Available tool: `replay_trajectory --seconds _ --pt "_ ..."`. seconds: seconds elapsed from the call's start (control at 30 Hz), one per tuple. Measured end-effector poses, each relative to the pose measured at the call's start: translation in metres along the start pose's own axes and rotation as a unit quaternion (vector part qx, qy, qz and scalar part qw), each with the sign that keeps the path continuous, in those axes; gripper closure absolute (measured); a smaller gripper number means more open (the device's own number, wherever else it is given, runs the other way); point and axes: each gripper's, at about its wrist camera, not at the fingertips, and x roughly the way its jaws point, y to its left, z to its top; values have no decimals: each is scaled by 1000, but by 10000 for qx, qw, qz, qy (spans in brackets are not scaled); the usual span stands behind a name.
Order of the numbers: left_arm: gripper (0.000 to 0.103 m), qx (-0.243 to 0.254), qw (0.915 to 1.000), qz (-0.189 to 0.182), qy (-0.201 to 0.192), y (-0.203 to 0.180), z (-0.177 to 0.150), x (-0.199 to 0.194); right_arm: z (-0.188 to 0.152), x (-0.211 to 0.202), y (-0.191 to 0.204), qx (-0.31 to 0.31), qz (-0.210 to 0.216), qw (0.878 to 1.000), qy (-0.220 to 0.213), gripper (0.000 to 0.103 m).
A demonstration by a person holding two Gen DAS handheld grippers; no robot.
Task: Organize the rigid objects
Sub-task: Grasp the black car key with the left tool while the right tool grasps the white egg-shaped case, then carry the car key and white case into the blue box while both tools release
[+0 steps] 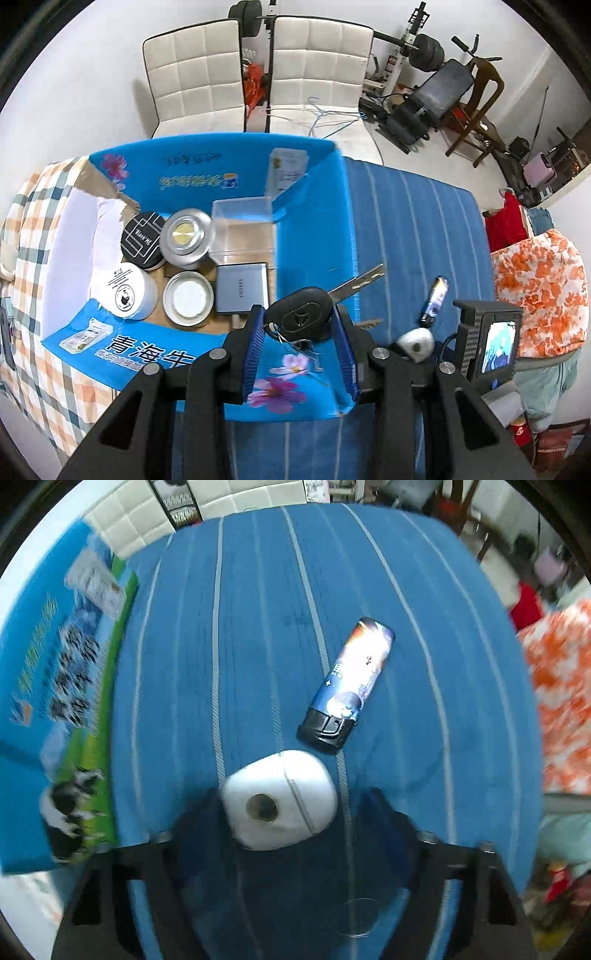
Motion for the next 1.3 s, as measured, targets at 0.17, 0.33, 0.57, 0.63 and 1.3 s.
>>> replay_trajectory --seconds 0.17,0.33,0.57,0.63,1.3 --pt "69 -74 9999 -98 71 12 -2 -3 -3 -5 5 27 -98 9999 -72 43" --pt "69 -32 9997 -255 -21 21 1 -19 -13 -49 11 141 34 9992 -377 43" --pt "98 130 9987 -427 -230 47 19 -55 -16 -147 32 43 396 9935 -1064 42" --pt "98 142 9986 -424 -297 60 25 -61 -17 -172 47 -48 525 9912 -1215 42" --pt "98 -94 9968 51 798 156 14 43 -4 -75 212 -872 780 9929 -202 42"
